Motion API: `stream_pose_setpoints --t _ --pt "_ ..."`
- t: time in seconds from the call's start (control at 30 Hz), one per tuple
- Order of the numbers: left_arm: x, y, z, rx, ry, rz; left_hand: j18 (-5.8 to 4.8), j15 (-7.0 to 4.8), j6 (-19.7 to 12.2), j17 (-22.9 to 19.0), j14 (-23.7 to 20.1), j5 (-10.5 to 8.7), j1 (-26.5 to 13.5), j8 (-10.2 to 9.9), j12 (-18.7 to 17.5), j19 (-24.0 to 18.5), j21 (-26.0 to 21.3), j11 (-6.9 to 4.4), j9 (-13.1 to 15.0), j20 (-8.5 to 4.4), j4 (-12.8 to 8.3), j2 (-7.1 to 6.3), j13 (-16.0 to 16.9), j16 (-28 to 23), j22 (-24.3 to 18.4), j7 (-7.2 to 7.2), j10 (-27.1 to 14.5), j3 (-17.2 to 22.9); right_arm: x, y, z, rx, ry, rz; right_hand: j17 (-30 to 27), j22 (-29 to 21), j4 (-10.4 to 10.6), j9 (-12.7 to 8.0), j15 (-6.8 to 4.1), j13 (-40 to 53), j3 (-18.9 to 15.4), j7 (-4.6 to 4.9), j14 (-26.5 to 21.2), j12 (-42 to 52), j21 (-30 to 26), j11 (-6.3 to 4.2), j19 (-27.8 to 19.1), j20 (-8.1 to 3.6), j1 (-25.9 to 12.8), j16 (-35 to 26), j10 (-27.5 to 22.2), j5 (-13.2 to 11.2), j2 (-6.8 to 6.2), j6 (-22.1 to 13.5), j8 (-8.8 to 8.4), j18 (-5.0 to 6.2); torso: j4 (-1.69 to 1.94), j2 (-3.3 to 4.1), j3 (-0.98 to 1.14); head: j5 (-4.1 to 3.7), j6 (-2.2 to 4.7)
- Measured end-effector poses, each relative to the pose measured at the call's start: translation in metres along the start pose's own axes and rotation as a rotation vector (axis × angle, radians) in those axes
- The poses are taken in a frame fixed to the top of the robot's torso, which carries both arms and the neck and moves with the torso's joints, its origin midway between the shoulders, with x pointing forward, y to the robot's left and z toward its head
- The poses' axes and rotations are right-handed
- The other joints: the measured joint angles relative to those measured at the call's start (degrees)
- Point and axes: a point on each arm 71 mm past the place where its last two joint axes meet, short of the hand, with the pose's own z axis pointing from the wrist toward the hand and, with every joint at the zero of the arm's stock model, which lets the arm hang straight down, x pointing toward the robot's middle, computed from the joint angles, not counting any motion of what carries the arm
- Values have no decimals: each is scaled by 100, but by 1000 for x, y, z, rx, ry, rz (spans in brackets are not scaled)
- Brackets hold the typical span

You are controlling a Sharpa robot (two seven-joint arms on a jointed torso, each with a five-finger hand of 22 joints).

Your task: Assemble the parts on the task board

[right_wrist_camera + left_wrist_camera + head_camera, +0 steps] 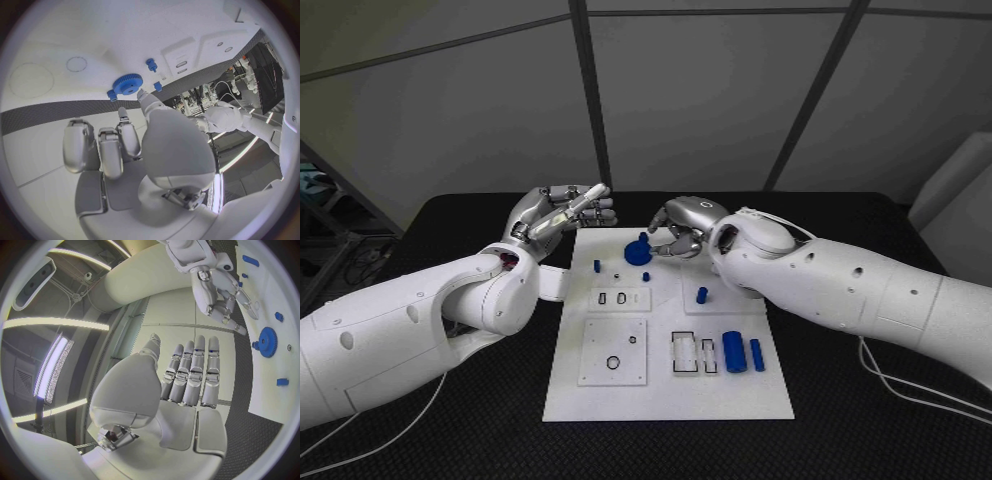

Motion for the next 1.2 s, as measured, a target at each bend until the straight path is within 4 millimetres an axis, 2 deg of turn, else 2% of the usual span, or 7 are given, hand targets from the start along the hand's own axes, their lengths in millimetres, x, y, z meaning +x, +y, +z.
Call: stream_pose_setpoints --t 0.2,0.33,0.43,0.57,0.73,0.97,1.2 --pt "-5 0 0 -1 -10 6 0 0 0 0 0 0 0 0 0 0 0 0 0 0 0 0 0 0 0 0 0 0 -20 -39 -37 25 -50 103 0 -172 -132 7 0 -52 85 -22 0 -133 -77 -43 -115 -13 106 -41 -104 1 2 73 0 0 -63 -27 -2 3 32" --pt "-7 1 0 -2 -13 8 0 0 13 0 0 0 0 0 0 0 0 0 0 0 0 0 0 0 -1 13 0 0 -31 -73 -61 76 -64 155 0 -237 -173 2 0 -146 44 -22 0 -217 -120 -12 -155 -11 145 -42 -176 46 -38 73 0 -1 -109 -43 -1 4 53" --pt "-8 1 0 -2 -14 9 0 0 21 0 0 0 0 0 0 0 0 0 0 0 -16 0 0 0 -5 21 0 -16 -36 -89 -73 103 -71 176 0 -252 -196 -12 0 -190 21 11 0 -245 -143 -11 -167 1 121 -41 -216 238 -62 41 -51 -1 -141 -52 5 -11 69" --pt "-8 2 1 -2 -13 8 0 0 21 0 0 0 0 0 0 0 0 0 0 0 -16 0 0 0 -4 21 0 -16 -40 -108 -80 139 -82 197 -1 -252 -195 -12 0 -199 21 20 0 -245 -143 -11 -175 9 137 -41 -216 283 -92 9 -51 -1 -173 -58 20 -15 81" --pt "-7 3 2 -3 -12 7 0 0 21 0 0 0 0 1 0 0 0 0 0 0 -16 0 0 0 -4 21 0 -16 -39 -122 -81 168 -85 211 -1 -269 -211 -19 0 -216 6 20 0 -272 -143 10 -175 9 153 -42 -237 283 -107 -31 -82 -1 -181 -57 26 -59 96" --pt "-7 4 2 -5 -10 5 0 0 21 0 0 0 0 1 0 0 0 0 0 0 -16 0 0 1 -4 21 0 -16 -36 -129 -78 184 -70 228 -1 -285 -227 -26 0 -237 -10 9 0 -305 -166 9 -175 9 153 -42 -236 283 -107 -103 -120 0 -162 -51 24 -77 66" --pt "-7 4 2 -5 -9 5 0 0 21 1 0 0 0 1 0 0 0 0 0 0 -16 0 0 1 -4 21 0 -16 -29 -134 -77 201 -36 239 -1 -295 -227 -26 0 -242 -42 39 0 -305 -167 9 -214 10 152 -41 -235 283 -107 -134 -147 -1 -160 -48 24 -82 34"
